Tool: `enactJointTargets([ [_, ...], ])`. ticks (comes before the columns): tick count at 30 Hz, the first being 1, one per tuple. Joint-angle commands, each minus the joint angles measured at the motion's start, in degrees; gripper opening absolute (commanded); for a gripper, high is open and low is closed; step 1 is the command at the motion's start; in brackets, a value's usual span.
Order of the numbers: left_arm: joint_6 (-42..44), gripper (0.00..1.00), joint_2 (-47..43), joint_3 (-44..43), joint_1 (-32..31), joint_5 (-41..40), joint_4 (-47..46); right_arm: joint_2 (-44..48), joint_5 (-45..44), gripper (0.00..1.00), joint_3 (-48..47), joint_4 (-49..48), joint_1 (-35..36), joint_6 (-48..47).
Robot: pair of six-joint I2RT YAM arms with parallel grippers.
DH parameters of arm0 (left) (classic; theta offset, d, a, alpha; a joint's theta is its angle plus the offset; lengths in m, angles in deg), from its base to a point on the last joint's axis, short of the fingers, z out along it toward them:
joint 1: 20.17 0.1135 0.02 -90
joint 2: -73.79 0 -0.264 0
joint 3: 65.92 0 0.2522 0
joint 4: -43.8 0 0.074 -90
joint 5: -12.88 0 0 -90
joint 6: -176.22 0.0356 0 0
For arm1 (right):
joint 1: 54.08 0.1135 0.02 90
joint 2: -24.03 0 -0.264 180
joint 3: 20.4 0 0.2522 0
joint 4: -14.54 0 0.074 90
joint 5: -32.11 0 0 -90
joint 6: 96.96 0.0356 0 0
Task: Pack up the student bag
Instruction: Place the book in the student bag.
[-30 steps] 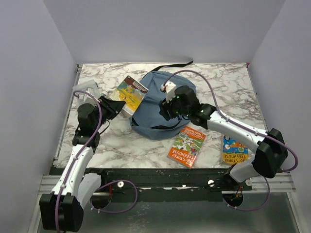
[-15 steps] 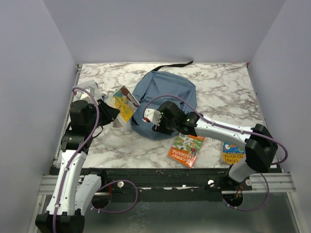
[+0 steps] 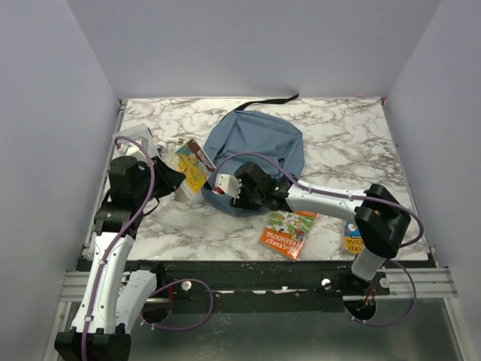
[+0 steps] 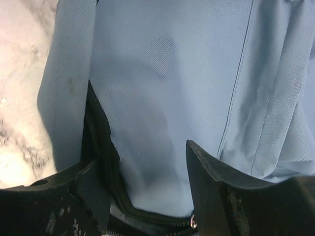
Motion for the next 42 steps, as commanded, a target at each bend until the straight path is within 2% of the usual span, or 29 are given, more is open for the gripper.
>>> enactJointTargets([
  [1,0.2,0.00,-1.1,-1.0,0.3,1.6,-3.4,-3.7,-3.8,0.61,-0.9,-12.0,0.6,4.0],
  [5,-0.7,0.00,-1.1,-1.5,0.2,1.8,-2.2,-8.5,-6.2,0.57,-4.4,-17.7,0.7,8.5],
  [7,-1.0,0.00,-1.4,-2.8,0.3,0.5,-0.4,-11.2,-10.3,0.43,-8.4,-18.5,0.5,11.2],
  [10,-1.7,0.00,-3.0,-4.8,0.3,-3.4,2.8,-12.2,-15.1,0.14,-10.8,-16.6,-0.1,15.0],
  [11,-2.0,0.00,-3.7,-5.3,0.3,-5.2,3.9,-11.3,-15.0,0.09,-10.2,-16.6,-0.5,15.6],
  [13,-2.8,0.00,-4.8,-6.4,0.3,-7.1,5.6,-8.2,-16.5,0.05,-7.3,-19.7,-1.2,19.8],
  [15,-4.1,0.00,-5.3,-7.6,0.3,-6.9,6.2,-3.9,-21.6,0.01,-3.7,-24.0,-1.8,24.9],
  [16,-4.9,0.00,-5.2,-8.5,0.3,-5.9,6.5,-2.2,-23.2,0.00,-2.7,-24.8,-2.1,26.6],
  [19,-7.7,0.00,-4.1,-10.4,0.3,-3.4,7.2,2.3,-20.0,0.01,-2.4,-23.6,-3.4,32.4],
  [25,-15.1,0.00,-2.3,-10.0,0.3,0.4,7.4,3.2,-11.5,0.01,-7.0,-18.4,-8.6,50.3],
  [32,-18.4,0.00,-1.2,-6.5,0.3,2.2,6.3,3.9,-9.3,0.01,-9.3,-19.2,-11.0,57.8],
  [36,-26.2,0.00,0.4,0.2,-1.7,6.5,-2.7,5.3,-6.7,0.00,-8.7,-21.2,-11.6,58.5],
  [42,-38.6,0.00,5.8,8.7,-7.7,5.3,-19.7,6.1,-6.1,0.01,-8.8,-22.4,-11.8,59.3],
])
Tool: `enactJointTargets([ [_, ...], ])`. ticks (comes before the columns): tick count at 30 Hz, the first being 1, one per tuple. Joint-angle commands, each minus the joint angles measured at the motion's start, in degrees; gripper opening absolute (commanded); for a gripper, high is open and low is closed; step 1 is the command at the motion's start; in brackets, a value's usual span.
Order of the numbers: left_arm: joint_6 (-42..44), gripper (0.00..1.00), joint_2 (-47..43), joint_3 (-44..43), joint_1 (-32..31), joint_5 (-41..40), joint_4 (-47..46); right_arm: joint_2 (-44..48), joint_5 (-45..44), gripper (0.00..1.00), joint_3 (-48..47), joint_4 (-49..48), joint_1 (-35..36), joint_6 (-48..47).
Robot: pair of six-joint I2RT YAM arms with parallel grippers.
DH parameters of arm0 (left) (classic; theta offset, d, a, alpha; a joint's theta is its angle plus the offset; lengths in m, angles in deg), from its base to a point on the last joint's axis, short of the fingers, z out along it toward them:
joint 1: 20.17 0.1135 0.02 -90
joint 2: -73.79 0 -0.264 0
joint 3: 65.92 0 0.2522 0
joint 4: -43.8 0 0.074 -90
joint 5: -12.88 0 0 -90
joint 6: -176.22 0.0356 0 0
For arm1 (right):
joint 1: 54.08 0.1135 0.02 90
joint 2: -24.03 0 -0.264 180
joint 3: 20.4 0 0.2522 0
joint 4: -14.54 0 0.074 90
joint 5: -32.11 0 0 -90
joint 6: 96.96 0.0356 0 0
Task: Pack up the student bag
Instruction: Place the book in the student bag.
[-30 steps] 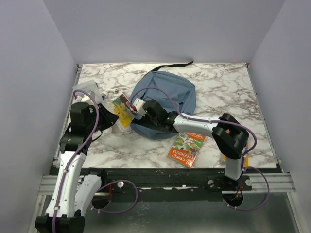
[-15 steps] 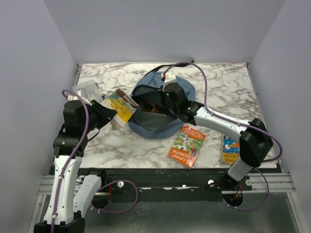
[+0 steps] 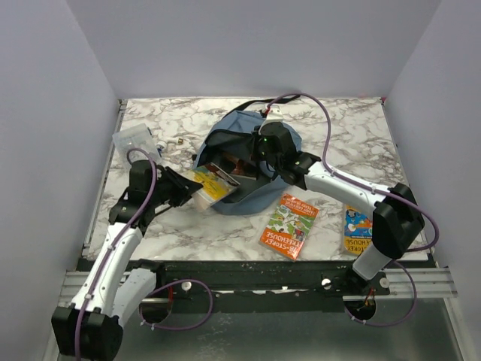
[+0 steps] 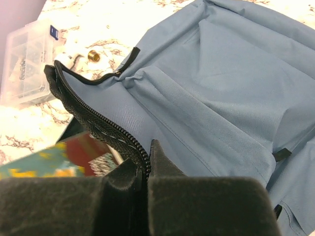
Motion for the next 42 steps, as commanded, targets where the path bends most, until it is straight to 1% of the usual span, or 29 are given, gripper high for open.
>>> enactJointTargets([
  [1,-13.5,0.00,3.6,4.4,-3.8,2.7,-22.4,3.1,2.4,0.01,-2.3,-4.2,-0.2,2.8],
  [5,-16.9,0.00,6.4,6.3,-6.9,-4.0,-31.5,4.3,3.3,0.00,-1.7,-4.2,-0.2,3.5],
  [8,-19.5,0.00,9.4,6.5,-8.6,-6.2,-35.7,4.7,3.0,0.01,-1.5,-4.2,-0.2,3.2],
  [12,-22.4,0.00,14.3,5.2,-10.2,-8.0,-39.9,5.4,2.6,0.01,-1.1,-4.3,-0.2,3.6],
  [15,-25.2,0.00,18.3,3.7,-11.6,-10.1,-41.6,5.8,4.0,0.00,-0.9,-4.1,-0.2,5.0],
  [18,-27.9,0.00,22.2,2.4,-13.9,-14.7,-42.6,5.7,5.8,0.01,-0.8,-4.3,-0.2,5.8],
  [20,-30.7,0.00,25.1,2.3,-15.5,-19.9,-43.0,5.1,6.2,0.01,-1.2,-4.3,-0.2,6.1],
  [21,-32.6,0.00,26.7,2.4,-16.0,-21.9,-44.6,4.8,6.5,0.01,-1.4,-4.1,-0.2,6.3],
  [23,-34.9,0.00,30.9,1.9,-17.0,-21.8,-48.7,4.3,7.6,0.01,-1.7,-3.8,-0.2,6.9],
  [25,-37.4,0.00,35.0,0.3,-18.4,-22.0,-49.9,4.3,8.1,0.01,-1.8,-3.0,-0.2,7.3],
  [28,-36.6,0.00,40.0,-2.6,-20.3,-26.8,-51.1,4.6,7.7,0.00,-1.2,-2.9,-0.3,7.0],
  [31,-35.4,0.00,45.5,-5.7,-20.6,-27.3,-51.1,4.4,6.3,0.01,-1.4,-2.4,-0.3,6.0],
  [32,-35.7,0.03,46.8,-6.2,-20.6,-26.8,-51.2,4.4,5.9,0.01,-1.4,-2.2,-0.2,5.7],
  [35,-36.8,0.28,49.3,-5.2,-20.6,-24.3,-52.2,4.6,5.2,0.01,-0.7,-2.5,-0.2,5.5],
  [38,-37.6,0.47,49.4,-1.5,-20.6,-22.7,-54.6,5.1,5.1,0.00,0.2,-2.3,-0.2,5.0],
  [40,-37.3,0.55,48.9,0.8,-20.6,-21.9,-55.5,5.2,4.7,0.01,0.8,-2.5,-0.2,4.5],
  [42,-36.4,0.60,48.5,1.8,-20.4,-20.7,-55.6,5.1,4.1,0.00,1.1,-2.4,-0.3,3.9],
])
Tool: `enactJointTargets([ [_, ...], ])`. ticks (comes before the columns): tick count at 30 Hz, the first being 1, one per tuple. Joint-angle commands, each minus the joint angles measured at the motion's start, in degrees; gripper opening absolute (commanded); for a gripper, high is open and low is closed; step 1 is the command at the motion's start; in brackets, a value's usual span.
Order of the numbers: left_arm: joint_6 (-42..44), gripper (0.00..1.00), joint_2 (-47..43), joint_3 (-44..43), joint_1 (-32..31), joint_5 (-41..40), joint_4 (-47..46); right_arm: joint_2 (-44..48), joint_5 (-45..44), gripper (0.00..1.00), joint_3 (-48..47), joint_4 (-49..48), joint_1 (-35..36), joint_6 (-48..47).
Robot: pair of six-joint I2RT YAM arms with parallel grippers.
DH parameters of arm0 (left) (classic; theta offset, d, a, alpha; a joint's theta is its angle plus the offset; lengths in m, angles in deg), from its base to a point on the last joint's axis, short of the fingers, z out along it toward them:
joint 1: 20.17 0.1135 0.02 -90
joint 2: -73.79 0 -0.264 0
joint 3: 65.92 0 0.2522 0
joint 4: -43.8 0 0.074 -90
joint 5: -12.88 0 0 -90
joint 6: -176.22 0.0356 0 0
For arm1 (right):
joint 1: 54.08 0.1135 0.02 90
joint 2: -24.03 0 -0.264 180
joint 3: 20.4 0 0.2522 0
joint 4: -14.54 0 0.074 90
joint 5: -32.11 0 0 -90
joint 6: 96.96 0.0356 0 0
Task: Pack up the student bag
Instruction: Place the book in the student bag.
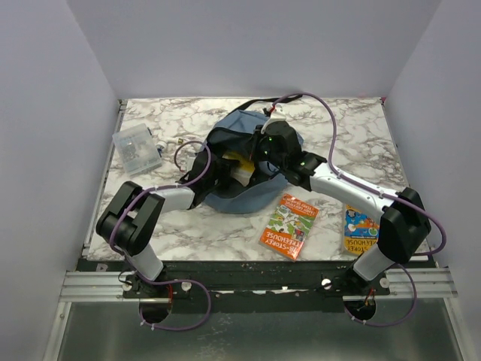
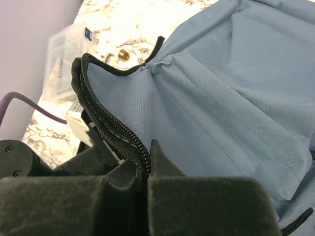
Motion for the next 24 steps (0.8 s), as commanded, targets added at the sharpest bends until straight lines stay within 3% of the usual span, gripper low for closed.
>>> enactJointTargets([
  [1,0.1,0.62,-0.9,3.2,-0.1,3.5,-3.7,2.0,-1.7,0.01,0.6,-2.3,-0.1,-1.2],
  [3,1.1,0.73,-1.8,4.4,-0.1,5.5,-3.6,1.9,-1.6,0.01,0.7,-2.4,-0.2,-1.1],
  [4,1.8,0.92,-2.5,5.1,0.0,5.7,-3.3,2.0,-1.4,0.01,0.9,-2.5,-0.3,-1.0],
  [7,2.4,0.96,-4.0,6.7,-0.1,6.4,-1.0,1.9,-1.1,0.01,1.1,-2.6,-0.4,-0.9],
  [11,2.7,0.80,-3.8,7.8,0.0,7.2,-0.2,1.6,-0.8,0.01,1.0,-2.5,-0.5,-1.2],
  [14,2.1,0.49,-1.8,6.5,0.5,7.8,-0.1,1.2,-0.6,0.00,0.8,-2.4,-0.5,-1.1],
  [16,3.0,0.34,0.2,3.8,0.8,7.4,-0.2,1.1,-0.1,0.01,0.7,-2.3,-0.5,-0.7],
  [20,4.6,0.27,5.3,-2.8,1.4,7.7,-0.1,1.3,0.2,0.01,0.6,-0.9,-0.5,-0.7],
  [24,5.4,0.28,7.9,-6.1,2.2,11.0,-0.2,2.0,-2.3,0.01,0.9,-0.4,-0.6,-1.5],
])
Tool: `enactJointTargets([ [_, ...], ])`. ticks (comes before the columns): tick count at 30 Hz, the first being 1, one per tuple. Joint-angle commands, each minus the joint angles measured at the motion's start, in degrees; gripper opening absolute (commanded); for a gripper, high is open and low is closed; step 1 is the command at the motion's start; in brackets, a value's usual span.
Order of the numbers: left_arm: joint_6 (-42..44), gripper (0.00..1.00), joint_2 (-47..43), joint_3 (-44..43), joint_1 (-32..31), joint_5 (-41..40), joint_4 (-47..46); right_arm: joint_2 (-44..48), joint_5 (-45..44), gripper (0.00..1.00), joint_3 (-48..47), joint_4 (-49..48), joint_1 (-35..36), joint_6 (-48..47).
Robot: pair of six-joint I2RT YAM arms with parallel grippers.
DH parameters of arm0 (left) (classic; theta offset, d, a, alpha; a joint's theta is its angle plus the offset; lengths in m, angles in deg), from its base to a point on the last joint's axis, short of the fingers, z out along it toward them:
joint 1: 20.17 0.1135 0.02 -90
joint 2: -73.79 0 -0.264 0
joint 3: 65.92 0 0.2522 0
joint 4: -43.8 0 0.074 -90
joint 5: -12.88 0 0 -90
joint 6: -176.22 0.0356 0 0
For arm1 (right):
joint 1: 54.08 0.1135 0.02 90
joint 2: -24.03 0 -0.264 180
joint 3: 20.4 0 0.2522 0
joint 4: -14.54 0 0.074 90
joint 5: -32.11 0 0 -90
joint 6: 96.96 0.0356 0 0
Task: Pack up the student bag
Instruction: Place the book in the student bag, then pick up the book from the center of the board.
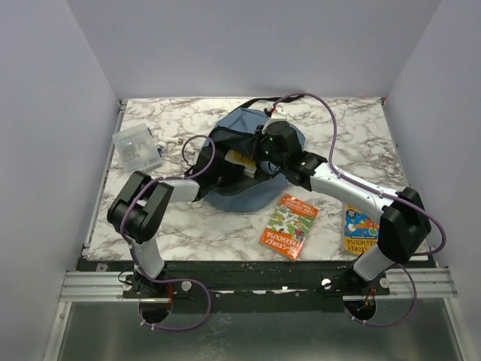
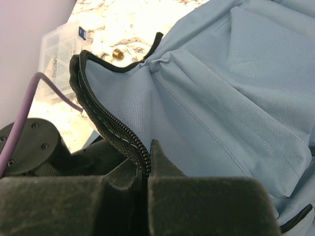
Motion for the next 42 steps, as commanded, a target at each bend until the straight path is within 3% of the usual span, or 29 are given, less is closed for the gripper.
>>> enactJointTargets([
  [1,2.3,0.31,1.4,-3.3,1.1,3.4,-1.4,2.0,-2.4,0.01,0.2,-0.2,-0.3,-0.9],
  [5,8.6,0.65,-5.4,2.0,1.1,2.3,-1.4,2.5,-2.4,0.01,0.3,-0.2,-0.3,-1.0],
  [9,13.9,0.79,-12.5,7.6,1.3,3.8,-1.4,2.7,-1.7,0.01,1.3,-0.2,-0.4,-1.3],
  [16,26.6,0.86,-28.1,14.6,1.5,4.8,-1.5,4.4,-0.7,0.02,4.8,-0.3,-0.4,-2.7],
  [22,33.1,0.86,-45.4,17.5,4.0,5.9,0.6,5.7,7.7,0.41,6.2,2.6,-0.5,-7.3],
  [27,41.0,0.87,-54.5,12.5,6.0,4.8,13.0,7.8,9.7,0.71,4.6,11.3,-0.4,-10.3],
  [30,45.1,0.95,-58.6,9.6,8.2,3.0,20.7,9.8,8.4,0.99,1.3,22.2,-0.4,-11.9],
  [36,51.7,0.98,-62.5,4.7,14.3,7.2,31.5,20.5,-1.6,1.00,6.0,32.2,-0.4,-4.8],
  [42,47.0,0.98,-62.9,5.4,15.1,17.3,33.7,29.8,-9.6,1.00,16.2,36.6,-0.5,8.9],
])
